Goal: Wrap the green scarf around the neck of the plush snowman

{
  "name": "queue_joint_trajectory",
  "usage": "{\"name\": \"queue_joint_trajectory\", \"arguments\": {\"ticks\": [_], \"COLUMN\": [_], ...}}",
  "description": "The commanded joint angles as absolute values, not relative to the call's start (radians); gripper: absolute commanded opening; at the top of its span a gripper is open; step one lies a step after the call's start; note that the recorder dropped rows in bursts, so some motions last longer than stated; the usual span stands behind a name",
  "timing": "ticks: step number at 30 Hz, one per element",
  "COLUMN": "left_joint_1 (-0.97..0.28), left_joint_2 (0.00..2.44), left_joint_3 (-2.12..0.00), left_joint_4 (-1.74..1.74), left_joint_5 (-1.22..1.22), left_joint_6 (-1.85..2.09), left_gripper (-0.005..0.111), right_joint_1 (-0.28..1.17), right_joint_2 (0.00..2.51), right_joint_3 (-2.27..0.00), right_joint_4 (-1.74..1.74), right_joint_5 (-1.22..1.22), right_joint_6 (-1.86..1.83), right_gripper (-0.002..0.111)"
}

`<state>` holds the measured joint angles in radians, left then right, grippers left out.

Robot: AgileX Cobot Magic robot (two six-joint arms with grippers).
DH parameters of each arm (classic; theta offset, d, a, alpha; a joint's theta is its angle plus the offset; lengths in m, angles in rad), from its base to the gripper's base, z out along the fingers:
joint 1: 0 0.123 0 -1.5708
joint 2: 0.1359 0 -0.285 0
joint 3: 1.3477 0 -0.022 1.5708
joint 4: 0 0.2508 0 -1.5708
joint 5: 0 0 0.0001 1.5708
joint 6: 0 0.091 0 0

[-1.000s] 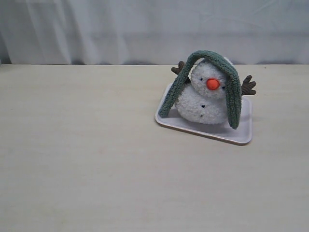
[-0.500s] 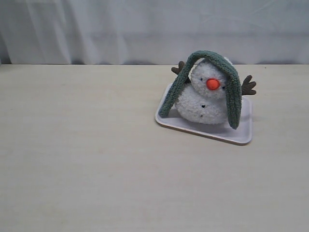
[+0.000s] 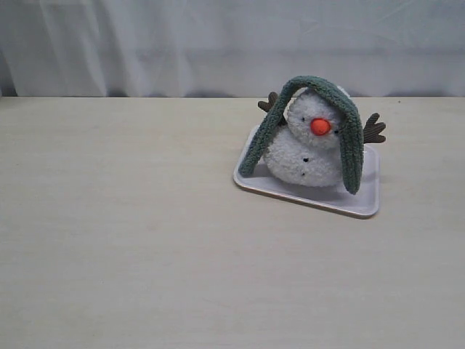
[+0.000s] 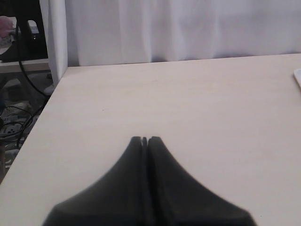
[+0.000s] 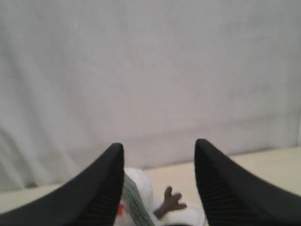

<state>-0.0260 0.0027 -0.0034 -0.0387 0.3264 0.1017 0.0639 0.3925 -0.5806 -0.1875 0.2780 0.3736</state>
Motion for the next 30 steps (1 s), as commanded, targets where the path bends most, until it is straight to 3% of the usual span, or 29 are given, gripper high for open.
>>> {"name": "queue_joint_trajectory", "arguments": {"ticks": [1,4,16,30], "left_joint_1": [-0.024,-0.024,-0.024,-0.024], "left_joint_2": [0.0,0.0,0.0,0.0], "left_joint_3": [0.0,0.0,0.0,0.0], "left_joint_4": [-0.038,-0.038,-0.038,-0.038], "left_joint_5": [0.323,0.323,0.323,0.323], "left_joint_6": [0.101,0.101,0.101,0.101], "left_gripper": [0.0,0.0,0.0,0.0], "right_joint_1": [0.061,0.061,0.061,0.061], "right_joint_2": [0.604,0.735,1.274,1.583], "right_joint_3": [-0.7,-0.758,-0.898,-1.02], "right_joint_4": [-0.184,-0.072,0.351,0.65], "right_joint_5": [0.481,0.538,0.47,0.271], "right_joint_6": [0.305,0.148,-0.401,-0.802], "right_gripper": [0.065,0.071,0.07,0.069]}}
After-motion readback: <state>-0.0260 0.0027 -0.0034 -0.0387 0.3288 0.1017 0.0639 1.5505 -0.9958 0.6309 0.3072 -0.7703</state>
